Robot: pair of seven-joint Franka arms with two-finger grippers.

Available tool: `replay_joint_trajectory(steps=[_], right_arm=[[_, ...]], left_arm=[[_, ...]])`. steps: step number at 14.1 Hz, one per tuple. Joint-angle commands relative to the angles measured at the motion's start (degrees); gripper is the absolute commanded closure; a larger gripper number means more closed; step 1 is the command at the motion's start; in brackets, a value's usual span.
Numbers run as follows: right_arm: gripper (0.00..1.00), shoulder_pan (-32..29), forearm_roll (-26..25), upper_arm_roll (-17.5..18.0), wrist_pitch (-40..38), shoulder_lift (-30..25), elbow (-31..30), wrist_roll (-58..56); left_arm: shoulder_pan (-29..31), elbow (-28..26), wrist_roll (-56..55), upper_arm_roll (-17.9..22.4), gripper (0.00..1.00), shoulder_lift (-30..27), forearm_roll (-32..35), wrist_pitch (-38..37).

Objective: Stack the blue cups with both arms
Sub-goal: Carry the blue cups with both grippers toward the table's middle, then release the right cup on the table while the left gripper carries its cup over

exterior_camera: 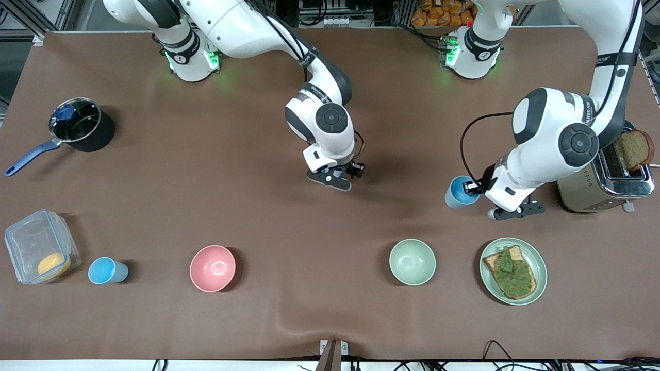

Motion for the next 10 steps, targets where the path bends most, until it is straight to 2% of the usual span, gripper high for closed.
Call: replay_joint_trajectory(steps=[1,5,8,10], right_arm=[[0.0,-3.73,1.16,0.36,-8.8,-6.14,0.55,-5.5],[0.0,-12.16,1.08,-0.17,-22.25,-15.19,0.64,-22.18],[0.0,-20.94,0.99,-0.17,-25.26,-20.39,0.64,-35.02],[0.0,-26.74,0.82,-0.26,-28.93,-22.5,0.55,-46.17]], left_arm=[[0.15,-0.91,-1.77,-1.52,1.0,-1.48,-1.12,-1.03],[0.07,-0.82,-4.84,-4.94,1.0,-1.13,-1.03,-1.03],[-1.42,0.93,-8.27,-8.11,1.0,0.7,-1.03,-1.03],[-5.54,2.16,-12.65,-8.29,1.0,1.76,-0.68,-1.03]])
